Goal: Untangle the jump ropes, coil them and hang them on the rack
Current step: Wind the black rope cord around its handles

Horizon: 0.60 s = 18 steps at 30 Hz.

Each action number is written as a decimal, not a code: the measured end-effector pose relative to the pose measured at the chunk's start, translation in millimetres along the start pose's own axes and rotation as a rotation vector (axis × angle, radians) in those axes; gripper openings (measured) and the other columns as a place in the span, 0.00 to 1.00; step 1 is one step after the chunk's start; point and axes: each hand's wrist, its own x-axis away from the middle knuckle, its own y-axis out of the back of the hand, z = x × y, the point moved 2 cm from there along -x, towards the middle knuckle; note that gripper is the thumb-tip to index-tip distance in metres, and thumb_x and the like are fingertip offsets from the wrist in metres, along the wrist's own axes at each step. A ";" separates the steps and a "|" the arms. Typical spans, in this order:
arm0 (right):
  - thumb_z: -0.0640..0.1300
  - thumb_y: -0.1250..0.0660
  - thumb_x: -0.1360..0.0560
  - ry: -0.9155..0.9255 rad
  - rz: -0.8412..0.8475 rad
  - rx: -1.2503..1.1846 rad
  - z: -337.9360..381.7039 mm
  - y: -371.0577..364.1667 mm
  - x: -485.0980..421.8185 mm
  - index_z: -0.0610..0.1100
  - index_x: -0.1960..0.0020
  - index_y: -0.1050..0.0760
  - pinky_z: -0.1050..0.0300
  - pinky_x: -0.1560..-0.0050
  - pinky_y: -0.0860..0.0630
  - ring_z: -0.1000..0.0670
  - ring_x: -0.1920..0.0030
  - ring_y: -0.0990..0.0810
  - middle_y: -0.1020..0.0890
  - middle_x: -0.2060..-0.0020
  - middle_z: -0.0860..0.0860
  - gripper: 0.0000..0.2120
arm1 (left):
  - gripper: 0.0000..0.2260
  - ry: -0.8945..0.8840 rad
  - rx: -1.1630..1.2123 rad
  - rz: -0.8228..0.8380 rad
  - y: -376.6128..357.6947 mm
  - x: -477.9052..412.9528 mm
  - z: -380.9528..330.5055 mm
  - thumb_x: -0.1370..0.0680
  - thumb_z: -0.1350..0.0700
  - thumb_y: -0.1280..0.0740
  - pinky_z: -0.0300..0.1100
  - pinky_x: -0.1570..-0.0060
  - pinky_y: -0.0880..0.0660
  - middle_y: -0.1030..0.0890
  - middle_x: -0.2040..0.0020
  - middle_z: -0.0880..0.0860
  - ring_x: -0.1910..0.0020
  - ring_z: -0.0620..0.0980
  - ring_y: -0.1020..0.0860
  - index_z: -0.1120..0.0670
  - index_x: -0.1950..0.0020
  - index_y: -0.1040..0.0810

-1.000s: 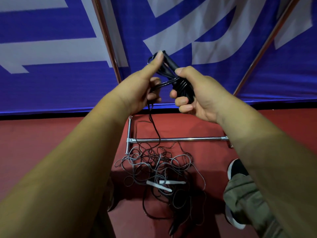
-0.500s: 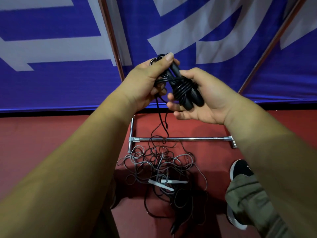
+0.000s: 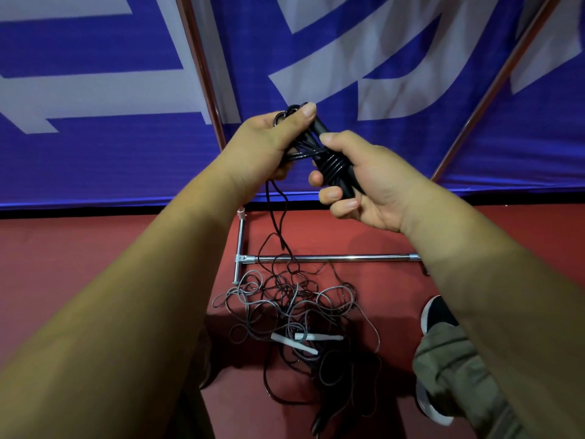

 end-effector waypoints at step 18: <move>0.53 0.27 0.22 0.044 -0.181 0.063 5.1 17.2 -3.3 0.45 0.49 0.24 0.61 0.76 0.41 0.51 0.71 0.32 0.21 0.61 0.45 0.13 | 0.07 0.089 -0.474 0.460 15.4 11.0 6.6 0.17 0.49 0.30 0.43 0.56 0.25 0.15 0.56 0.53 0.61 0.49 0.23 0.46 0.44 0.12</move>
